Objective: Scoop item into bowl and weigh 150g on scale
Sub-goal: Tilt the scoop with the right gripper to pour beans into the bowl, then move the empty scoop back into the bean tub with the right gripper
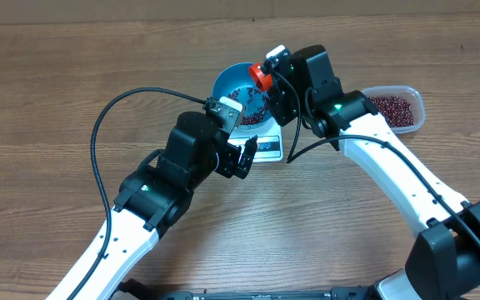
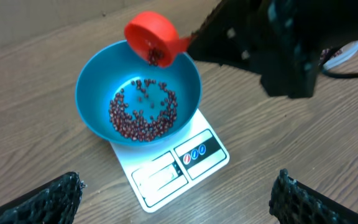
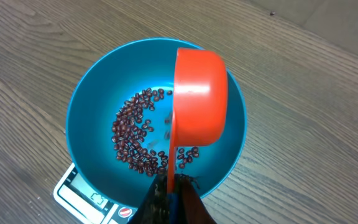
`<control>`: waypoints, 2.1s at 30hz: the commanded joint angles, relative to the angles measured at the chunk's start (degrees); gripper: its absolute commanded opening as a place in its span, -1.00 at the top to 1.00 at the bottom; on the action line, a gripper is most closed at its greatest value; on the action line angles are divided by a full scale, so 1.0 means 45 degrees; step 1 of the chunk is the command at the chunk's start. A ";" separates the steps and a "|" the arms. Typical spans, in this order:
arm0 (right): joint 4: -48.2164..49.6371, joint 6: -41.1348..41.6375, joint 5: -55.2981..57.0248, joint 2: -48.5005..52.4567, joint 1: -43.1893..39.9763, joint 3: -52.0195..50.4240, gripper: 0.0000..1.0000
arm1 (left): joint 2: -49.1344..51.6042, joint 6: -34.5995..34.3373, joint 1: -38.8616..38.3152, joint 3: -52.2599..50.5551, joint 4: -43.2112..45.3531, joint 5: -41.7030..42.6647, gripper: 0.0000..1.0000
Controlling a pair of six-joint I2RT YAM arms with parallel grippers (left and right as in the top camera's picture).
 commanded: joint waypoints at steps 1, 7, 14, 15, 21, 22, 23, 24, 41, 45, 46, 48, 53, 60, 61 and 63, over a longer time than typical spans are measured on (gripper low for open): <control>-0.0248 0.0092 0.0121 -0.0787 0.0000 0.0427 0.93 | -0.0189 -0.0185 0.0053 -0.0097 -0.0204 0.0151 -0.99; -0.0515 0.0500 0.0117 -0.1302 0.0000 0.0427 0.93 | -0.0359 0.0170 0.0053 -0.0097 -0.0617 0.0180 -0.99; -0.0554 0.0821 -0.0384 -0.1943 -0.0015 0.0427 0.93 | -0.1593 0.1452 0.0053 -0.0097 -0.1146 0.0952 -0.99; -0.0559 0.0816 -0.0442 -0.1957 -0.0015 0.0423 0.93 | -0.1763 0.1511 0.0053 -0.0097 -0.1146 0.0957 -0.99; -0.0529 0.0461 -0.0826 -0.1938 -0.0010 0.0418 0.93 | -0.2089 0.1540 0.0053 -0.0097 -0.1491 0.1049 -0.99; -0.0529 0.0180 -0.1093 -0.1938 -0.0010 0.0418 0.92 | -0.2089 0.1583 0.0053 -0.0097 -0.1598 0.1054 -0.99; -0.0534 -0.0058 -0.1248 -0.1938 -0.0010 0.0418 0.93 | -0.2093 0.1579 0.0053 -0.0097 -0.1642 0.1059 -0.99; -0.0534 -0.0209 -0.1263 -0.1938 -0.0010 0.0418 0.93 | -0.2093 0.1579 0.0053 -0.0097 -0.1656 0.1064 -0.99; -0.0340 -0.0772 -0.1438 -0.1933 0.0044 0.0418 0.93 | -0.2093 0.2098 0.0053 -0.0097 -0.1991 0.1141 -0.98; -0.0588 -0.1923 -0.0073 -0.1933 0.0049 0.0418 0.93 | -0.2089 0.2098 0.0058 -0.0097 -0.1987 0.1132 -0.99; -0.0573 -0.1919 0.0257 -0.1933 0.0049 0.0418 0.93 | -0.2084 0.2098 0.0053 -0.0097 -0.1987 0.1132 -0.99; -0.0622 -0.1919 0.0024 -0.1933 0.0049 0.0418 0.93 | -0.2079 0.2098 0.0053 -0.0097 -0.2001 0.1132 -0.99; -0.0729 -0.1695 -0.0466 -0.1933 0.0063 0.0418 0.93 | -0.2079 0.2098 0.0058 -0.0097 -0.2006 0.1132 -0.99; -0.0777 -0.0699 -0.0495 -0.1991 0.0058 0.0418 0.93 | -0.2069 0.2098 0.0058 -0.0097 -0.2050 0.1132 -0.99; -0.0772 -0.0510 -0.0476 -0.2030 0.0058 0.0418 0.93 | -0.2069 0.2098 0.0058 -0.0097 -0.2050 0.1132 -0.99; -0.0777 0.0049 -0.0233 -0.2152 -0.0005 0.0423 0.93 | -0.2069 0.2098 0.0053 -0.0097 -0.2050 0.1132 -0.99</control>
